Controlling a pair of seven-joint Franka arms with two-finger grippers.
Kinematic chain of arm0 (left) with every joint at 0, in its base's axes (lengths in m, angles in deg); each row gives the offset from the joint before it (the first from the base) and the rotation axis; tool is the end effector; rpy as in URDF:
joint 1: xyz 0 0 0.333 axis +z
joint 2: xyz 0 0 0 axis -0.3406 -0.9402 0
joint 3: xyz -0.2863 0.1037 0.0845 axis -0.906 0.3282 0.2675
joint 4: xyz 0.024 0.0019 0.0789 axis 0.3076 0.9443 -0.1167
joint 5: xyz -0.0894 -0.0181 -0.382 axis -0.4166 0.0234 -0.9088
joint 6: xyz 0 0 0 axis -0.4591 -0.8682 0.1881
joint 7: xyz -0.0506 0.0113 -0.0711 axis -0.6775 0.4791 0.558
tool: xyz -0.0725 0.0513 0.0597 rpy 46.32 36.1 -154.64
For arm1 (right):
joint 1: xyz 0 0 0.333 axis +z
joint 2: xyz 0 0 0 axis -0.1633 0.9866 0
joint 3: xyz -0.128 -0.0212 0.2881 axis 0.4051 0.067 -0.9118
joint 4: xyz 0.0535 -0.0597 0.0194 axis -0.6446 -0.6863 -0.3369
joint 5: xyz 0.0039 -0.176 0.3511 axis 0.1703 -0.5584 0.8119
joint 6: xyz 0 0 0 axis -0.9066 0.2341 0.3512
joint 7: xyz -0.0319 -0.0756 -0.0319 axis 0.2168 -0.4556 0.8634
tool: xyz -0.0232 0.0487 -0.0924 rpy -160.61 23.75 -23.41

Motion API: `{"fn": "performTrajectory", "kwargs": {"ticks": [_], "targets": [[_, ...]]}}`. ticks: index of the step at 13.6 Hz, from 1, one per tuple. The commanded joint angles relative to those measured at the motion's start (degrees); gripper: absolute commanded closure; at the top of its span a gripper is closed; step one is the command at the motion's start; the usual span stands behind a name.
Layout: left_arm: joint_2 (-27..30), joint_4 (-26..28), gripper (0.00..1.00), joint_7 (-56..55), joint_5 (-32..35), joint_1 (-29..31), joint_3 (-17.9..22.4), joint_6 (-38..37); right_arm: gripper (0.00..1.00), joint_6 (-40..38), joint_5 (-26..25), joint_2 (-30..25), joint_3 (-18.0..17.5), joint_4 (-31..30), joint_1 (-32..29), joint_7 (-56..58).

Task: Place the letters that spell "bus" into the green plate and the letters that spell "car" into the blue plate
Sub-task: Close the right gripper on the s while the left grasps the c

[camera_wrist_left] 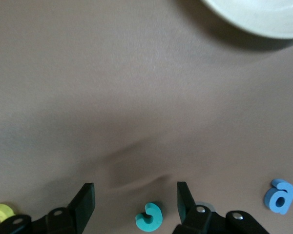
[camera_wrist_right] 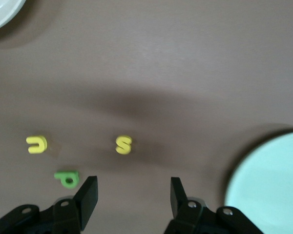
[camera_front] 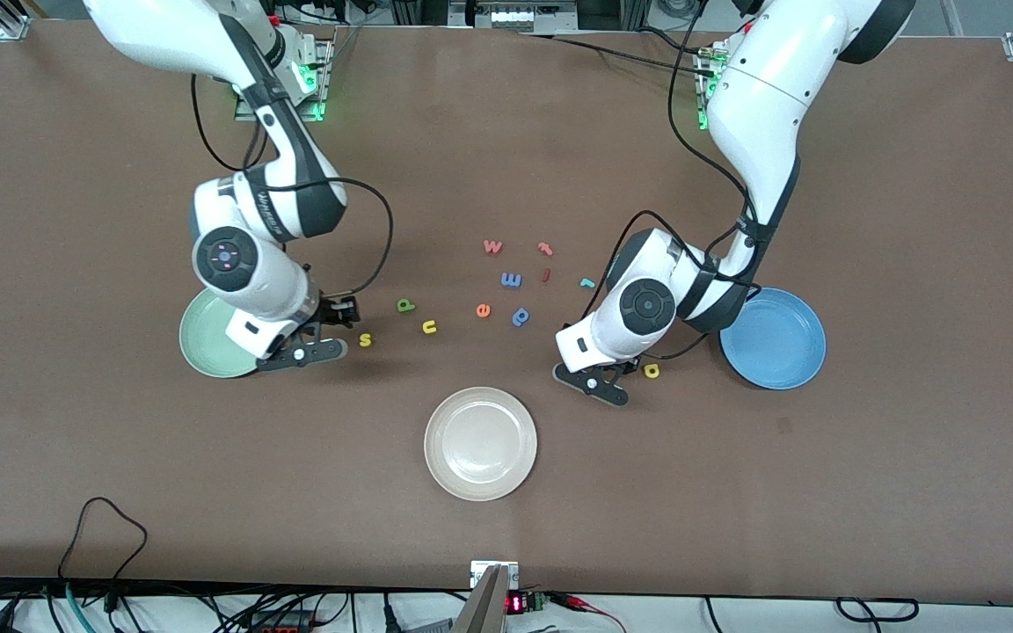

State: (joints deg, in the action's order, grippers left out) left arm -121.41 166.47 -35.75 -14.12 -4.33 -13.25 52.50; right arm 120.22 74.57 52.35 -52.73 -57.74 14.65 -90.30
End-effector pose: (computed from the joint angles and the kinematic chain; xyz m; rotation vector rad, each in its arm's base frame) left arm 0.6218 -0.3533 0.1892 2.9683 -0.5818 -0.0876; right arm 0.6011 0.2422 0.2731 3.1213 0.3078 -0.0934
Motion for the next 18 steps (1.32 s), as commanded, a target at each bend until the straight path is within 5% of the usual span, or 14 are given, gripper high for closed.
{"fn": "performTrajectory", "kwargs": {"ticks": [1,6,18], "targets": [[0.78,1.32,0.27,0.67,-0.74,-1.16,0.58,-1.13,0.32,5.88,-0.51,1.60,0.42,-1.97,1.96,-3.58],[1.14,1.42,0.43,1.20,-0.65,-0.81,0.58,-7.11,0.48,9.68,-0.51,3.62,0.42,-3.21,2.15,-3.58],[0.70,1.42,0.50,0.41,-0.57,-1.69,0.67,-6.85,0.48,15.40,-0.43,8.11,0.42,-3.30,2.15,-3.67]]}}
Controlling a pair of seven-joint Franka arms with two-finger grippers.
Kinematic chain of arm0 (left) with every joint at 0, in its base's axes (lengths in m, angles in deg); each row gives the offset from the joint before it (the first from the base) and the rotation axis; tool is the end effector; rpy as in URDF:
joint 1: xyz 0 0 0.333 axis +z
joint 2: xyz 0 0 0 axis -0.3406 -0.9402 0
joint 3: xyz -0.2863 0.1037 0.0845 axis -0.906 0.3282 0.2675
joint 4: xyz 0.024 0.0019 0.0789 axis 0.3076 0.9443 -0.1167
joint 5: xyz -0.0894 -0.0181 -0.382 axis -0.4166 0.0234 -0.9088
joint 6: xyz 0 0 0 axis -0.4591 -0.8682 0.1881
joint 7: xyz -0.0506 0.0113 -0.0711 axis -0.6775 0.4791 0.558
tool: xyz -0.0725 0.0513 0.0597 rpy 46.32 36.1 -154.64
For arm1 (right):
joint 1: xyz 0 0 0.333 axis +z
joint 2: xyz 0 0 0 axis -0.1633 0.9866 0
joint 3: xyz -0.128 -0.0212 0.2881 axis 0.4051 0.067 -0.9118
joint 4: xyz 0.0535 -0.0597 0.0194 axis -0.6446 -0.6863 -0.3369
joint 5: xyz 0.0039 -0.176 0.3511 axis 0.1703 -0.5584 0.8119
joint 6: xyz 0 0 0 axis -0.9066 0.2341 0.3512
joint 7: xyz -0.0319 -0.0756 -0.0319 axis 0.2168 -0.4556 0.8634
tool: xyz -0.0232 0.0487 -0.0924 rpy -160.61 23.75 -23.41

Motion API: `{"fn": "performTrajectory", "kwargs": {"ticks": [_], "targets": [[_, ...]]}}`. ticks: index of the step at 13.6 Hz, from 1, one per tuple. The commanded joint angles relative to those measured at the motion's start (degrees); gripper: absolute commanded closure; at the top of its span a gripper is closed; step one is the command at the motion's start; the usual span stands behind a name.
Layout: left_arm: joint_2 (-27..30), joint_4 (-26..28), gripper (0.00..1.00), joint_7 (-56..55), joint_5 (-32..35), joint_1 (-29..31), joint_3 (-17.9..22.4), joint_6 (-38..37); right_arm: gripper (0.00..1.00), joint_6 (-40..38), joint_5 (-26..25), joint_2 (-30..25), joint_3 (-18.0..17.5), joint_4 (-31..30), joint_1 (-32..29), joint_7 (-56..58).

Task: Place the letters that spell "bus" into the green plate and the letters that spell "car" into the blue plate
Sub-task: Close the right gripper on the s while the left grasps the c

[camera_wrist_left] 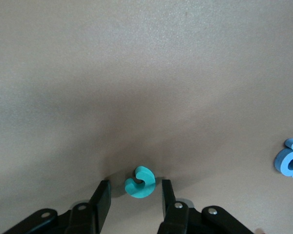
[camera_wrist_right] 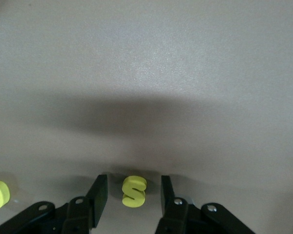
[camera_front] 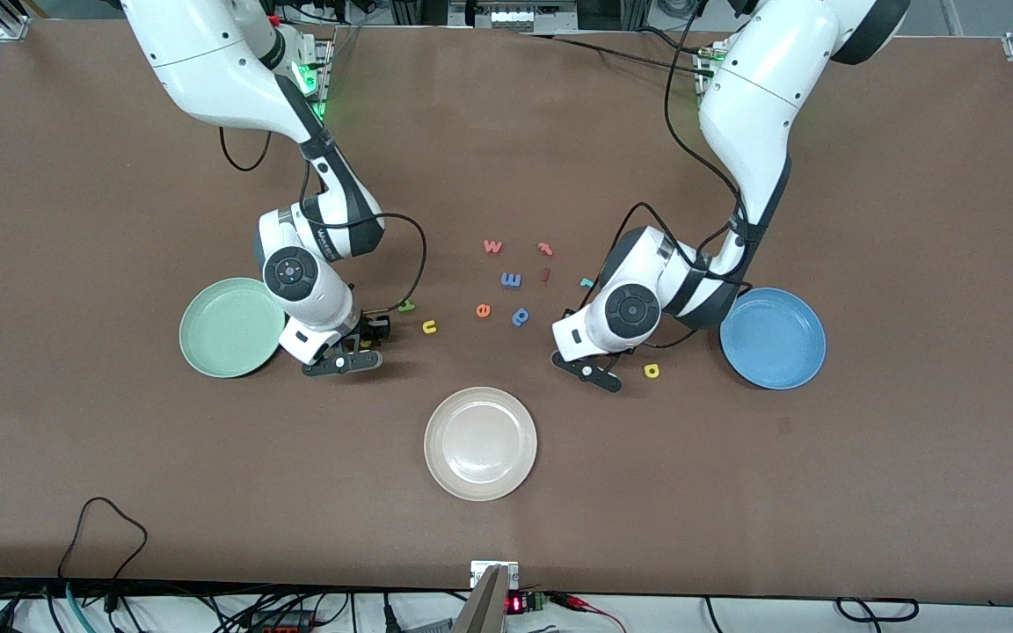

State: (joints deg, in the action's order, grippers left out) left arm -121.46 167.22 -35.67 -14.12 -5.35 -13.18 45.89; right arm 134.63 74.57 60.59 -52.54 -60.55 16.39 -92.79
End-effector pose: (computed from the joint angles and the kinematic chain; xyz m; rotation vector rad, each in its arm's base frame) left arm 0.5996 -0.3570 0.1741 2.9853 -0.6251 -0.2797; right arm 0.5915 0.2552 0.1814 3.1282 0.2795 0.0014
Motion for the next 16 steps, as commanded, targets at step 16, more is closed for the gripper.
{"fn": "performTrajectory", "kwargs": {"ticks": [16], "targets": [[0.40,0.66,0.61,0.24,2.86,-1.19,0.68,1.87,0.55,1.43,-0.51,0.04,0.23,-3.04,0.93,-1.44]]}}
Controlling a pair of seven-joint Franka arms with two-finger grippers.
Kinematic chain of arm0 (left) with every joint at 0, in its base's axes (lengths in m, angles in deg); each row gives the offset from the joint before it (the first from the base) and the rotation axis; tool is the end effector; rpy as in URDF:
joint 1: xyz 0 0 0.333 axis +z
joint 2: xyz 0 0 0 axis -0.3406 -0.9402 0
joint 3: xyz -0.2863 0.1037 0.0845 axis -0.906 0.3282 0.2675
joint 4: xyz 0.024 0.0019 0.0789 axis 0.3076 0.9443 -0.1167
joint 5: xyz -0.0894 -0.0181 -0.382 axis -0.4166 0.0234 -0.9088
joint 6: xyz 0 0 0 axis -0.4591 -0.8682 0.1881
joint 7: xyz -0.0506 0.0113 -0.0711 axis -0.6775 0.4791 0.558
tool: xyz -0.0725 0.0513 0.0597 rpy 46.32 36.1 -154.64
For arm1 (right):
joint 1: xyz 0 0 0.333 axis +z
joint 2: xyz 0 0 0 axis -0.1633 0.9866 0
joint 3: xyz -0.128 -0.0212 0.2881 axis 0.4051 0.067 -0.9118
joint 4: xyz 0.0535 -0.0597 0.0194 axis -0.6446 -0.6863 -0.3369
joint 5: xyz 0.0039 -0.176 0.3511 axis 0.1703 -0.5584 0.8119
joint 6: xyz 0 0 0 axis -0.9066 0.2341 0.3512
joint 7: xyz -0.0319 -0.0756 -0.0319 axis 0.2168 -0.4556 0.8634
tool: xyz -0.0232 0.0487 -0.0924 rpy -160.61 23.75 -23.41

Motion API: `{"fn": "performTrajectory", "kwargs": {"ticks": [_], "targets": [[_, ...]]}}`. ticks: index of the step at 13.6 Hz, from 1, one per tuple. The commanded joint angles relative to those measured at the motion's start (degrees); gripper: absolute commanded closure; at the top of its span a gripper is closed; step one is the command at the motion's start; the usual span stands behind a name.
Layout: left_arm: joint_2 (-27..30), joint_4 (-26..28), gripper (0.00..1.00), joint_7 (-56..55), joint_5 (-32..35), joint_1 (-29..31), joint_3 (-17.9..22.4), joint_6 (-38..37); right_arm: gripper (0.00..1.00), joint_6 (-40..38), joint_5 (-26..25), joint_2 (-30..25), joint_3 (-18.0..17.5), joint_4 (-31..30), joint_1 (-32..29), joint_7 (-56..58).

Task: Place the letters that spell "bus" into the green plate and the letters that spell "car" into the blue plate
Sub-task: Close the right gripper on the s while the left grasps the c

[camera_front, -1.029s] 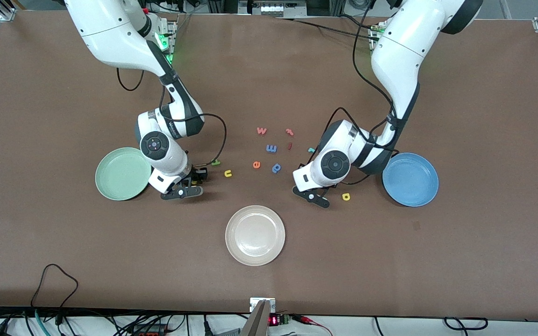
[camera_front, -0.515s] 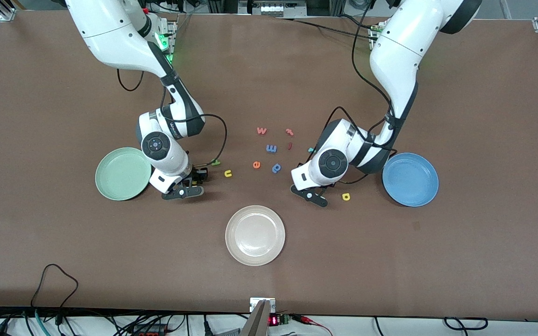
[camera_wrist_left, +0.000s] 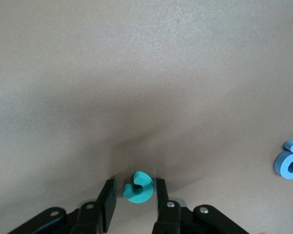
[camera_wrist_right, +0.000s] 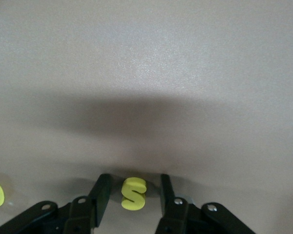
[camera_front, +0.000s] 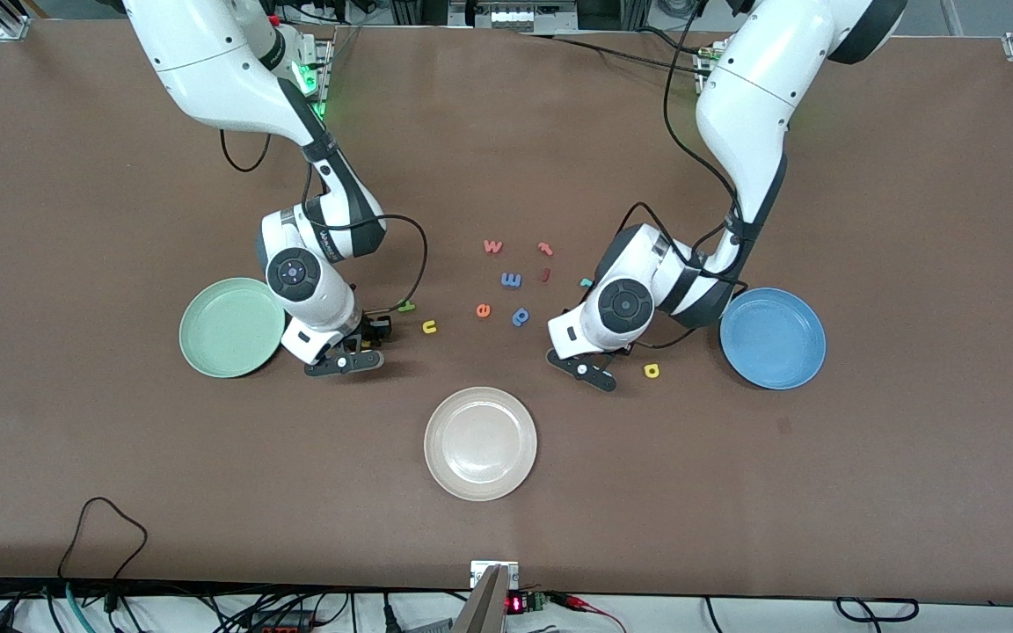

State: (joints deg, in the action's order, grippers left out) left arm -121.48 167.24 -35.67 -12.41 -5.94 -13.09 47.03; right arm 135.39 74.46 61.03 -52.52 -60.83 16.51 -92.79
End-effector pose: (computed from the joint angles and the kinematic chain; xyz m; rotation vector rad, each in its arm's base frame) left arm 0.5989 -0.3622 0.1750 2.9983 -0.6695 -0.2416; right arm 0.5897 0.2555 0.1757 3.1260 0.2844 0.0034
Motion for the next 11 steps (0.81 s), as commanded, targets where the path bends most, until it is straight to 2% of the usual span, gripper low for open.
{"fn": "performTrajectory", "kwargs": {"ticks": [1,6,7,9,11], "targets": [[0.33,0.73,0.63,0.23,1.15,-0.61,0.60,0.73,0.59,0.67,-0.40,-0.49,0.13,-2.75,0.81,-1.44],[0.42,0.73,0.87,0.23,1.15,-0.61,0.60,0.82,0.87,0.76,-0.40,-0.49,0.13,-3.10,0.81,-1.53],[0.42,0.73,0.88,0.32,1.15,-0.52,0.60,0.73,0.92,0.76,-0.32,-0.49,0.13,-3.10,0.81,-1.53],[1.90,0.64,0.90,0.23,1.15,0.09,0.60,-0.31,0.95,0.58,-0.40,-0.58,0.13,-2.84,0.72,-1.35],[6.37,0.38,0.91,0.32,1.15,2.54,1.21,-6.52,0.95,-0.03,-0.40,-2.67,0.22,-2.58,0.03,-0.21]]}}
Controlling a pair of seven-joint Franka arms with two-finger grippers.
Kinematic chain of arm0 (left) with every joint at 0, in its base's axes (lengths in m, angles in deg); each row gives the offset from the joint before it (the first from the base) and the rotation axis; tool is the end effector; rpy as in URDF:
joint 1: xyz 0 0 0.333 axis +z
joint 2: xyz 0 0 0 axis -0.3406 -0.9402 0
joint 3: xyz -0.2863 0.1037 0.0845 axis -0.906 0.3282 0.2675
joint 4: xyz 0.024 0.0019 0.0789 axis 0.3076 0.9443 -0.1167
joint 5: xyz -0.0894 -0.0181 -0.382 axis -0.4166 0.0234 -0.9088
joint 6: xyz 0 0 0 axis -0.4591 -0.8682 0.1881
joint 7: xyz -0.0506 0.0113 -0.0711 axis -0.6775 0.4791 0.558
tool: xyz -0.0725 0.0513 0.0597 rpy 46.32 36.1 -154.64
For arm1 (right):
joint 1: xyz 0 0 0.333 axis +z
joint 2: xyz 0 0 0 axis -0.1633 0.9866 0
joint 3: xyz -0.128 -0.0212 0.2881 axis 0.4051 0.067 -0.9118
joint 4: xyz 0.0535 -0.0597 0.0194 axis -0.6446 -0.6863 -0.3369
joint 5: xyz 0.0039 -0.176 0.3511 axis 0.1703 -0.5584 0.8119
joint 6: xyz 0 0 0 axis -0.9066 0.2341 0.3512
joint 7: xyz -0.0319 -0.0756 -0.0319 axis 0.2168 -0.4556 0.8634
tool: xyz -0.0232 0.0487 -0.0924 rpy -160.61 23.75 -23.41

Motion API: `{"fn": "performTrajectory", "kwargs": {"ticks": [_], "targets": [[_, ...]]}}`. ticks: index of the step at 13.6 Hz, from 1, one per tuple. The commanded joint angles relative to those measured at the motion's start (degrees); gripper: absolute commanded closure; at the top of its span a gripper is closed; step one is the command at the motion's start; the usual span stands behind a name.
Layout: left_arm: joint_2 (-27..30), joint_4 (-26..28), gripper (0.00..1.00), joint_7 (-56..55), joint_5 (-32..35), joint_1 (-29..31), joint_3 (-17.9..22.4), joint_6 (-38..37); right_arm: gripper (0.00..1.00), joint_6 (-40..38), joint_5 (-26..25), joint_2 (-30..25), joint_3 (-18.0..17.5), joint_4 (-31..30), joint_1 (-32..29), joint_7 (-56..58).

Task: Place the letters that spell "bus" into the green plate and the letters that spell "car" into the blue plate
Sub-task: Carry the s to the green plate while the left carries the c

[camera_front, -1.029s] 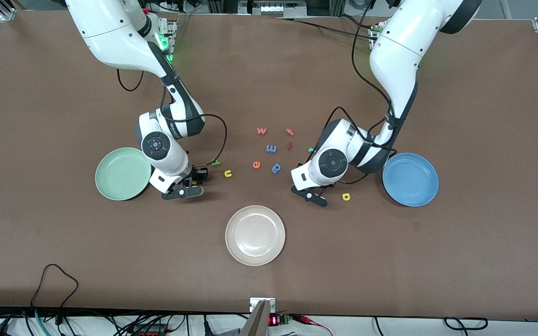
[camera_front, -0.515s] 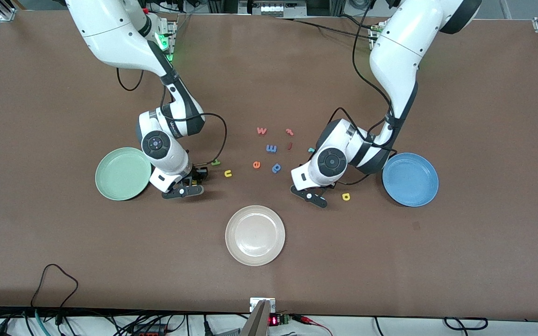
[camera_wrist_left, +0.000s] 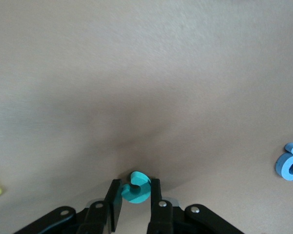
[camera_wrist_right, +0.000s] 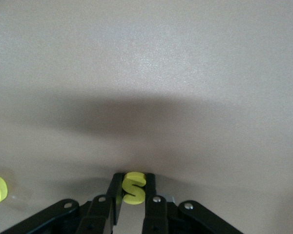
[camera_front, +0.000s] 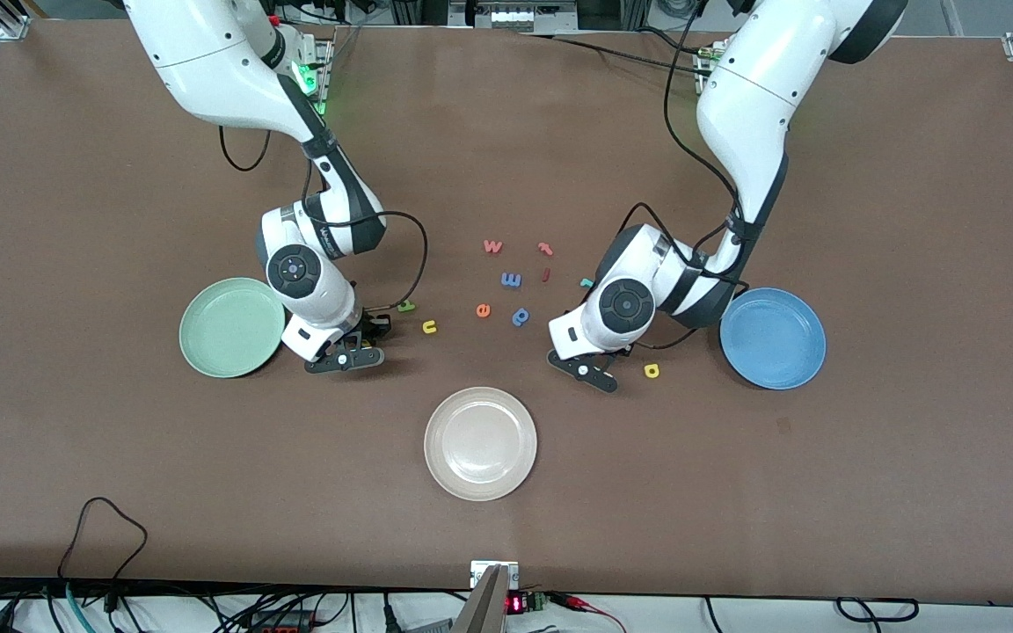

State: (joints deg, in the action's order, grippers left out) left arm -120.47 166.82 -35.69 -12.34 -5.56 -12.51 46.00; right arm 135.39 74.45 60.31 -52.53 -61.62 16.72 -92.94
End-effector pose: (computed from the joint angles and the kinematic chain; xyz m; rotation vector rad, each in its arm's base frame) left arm 0.6069 -0.3542 0.1886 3.0091 -0.6526 -0.2278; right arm 0.5860 0.2565 0.1784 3.1259 0.2859 0.0013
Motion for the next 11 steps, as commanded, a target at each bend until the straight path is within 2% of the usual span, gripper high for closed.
{"fn": "performTrajectory", "kwargs": {"ticks": [1,3,6,9,11], "targets": [[7.56,0.89,0.91,0.43,1.08,4.53,0.63,-8.24,0.95,-1.95,-0.39,-3.36,0.22,-1.70,-1.23,0.29],[9.77,0.97,0.91,1.74,1.17,11.63,0.63,-13.51,0.95,-5.46,-0.39,-6.43,0.22,-1.70,-3.34,2.65],[10.39,3.42,0.91,5.26,1.17,21.31,0.46,-16.87,0.95,-11.26,-0.39,-9.17,0.31,-2.23,-8.34,7.31],[10.75,9.13,0.91,5.35,1.17,24.32,0.63,-14.08,0.95,-13.56,-0.39,-9.61,0.49,-2.84,-14.49,14.42],[10.14,12.47,0.91,5.18,1.17,25.03,0.63,-8.56,0.95,-13.57,-0.39,-9.44,0.49,-3.54,-17.58,18.81]]}}
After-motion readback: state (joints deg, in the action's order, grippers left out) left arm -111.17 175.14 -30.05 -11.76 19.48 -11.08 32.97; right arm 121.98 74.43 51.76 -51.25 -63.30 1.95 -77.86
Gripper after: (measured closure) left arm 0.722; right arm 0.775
